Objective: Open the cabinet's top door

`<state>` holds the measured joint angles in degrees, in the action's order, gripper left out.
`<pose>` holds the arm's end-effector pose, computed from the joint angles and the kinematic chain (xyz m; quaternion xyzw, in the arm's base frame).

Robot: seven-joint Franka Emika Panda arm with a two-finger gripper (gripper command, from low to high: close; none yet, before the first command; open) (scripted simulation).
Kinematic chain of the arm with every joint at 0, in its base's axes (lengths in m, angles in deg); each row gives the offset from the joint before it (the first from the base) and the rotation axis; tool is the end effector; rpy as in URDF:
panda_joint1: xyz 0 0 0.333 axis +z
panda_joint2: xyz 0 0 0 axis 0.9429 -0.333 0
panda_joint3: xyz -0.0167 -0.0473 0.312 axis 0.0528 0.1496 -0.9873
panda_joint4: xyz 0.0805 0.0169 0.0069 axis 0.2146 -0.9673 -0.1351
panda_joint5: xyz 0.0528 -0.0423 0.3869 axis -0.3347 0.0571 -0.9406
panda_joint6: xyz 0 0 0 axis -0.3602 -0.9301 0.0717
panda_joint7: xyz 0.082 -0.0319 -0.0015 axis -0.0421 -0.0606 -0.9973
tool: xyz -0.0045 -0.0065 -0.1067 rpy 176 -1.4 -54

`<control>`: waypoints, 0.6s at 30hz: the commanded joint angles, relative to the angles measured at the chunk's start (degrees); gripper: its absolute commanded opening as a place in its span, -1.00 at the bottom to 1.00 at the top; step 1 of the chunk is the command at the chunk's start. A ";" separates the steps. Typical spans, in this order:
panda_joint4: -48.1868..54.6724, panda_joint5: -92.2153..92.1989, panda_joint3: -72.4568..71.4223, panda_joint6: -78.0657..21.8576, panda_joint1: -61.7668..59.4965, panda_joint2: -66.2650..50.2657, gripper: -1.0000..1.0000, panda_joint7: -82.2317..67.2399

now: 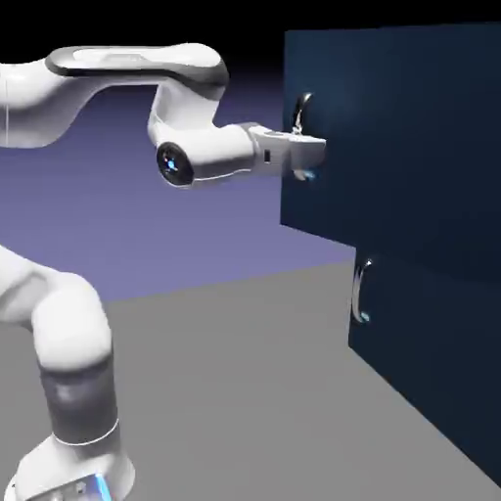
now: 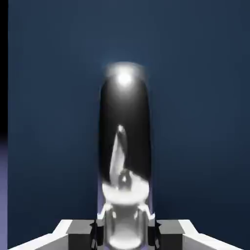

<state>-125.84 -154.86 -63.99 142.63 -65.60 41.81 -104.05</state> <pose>0.3240 0.0249 0.5843 -0.6963 0.1218 -0.5800 0.4048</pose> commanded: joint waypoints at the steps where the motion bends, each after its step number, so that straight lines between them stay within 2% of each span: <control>1: -1.11 2.35 1.29 -0.25 1.01 1.36 -1.00 1.58; 10: -9.41 24.78 10.39 -6.29 3.82 13.43 -1.00 16.55; 18: -13.76 44.71 20.64 -20.78 -1.75 23.24 -1.00 27.58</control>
<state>-139.60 -110.16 -43.35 121.79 -67.34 65.05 -76.47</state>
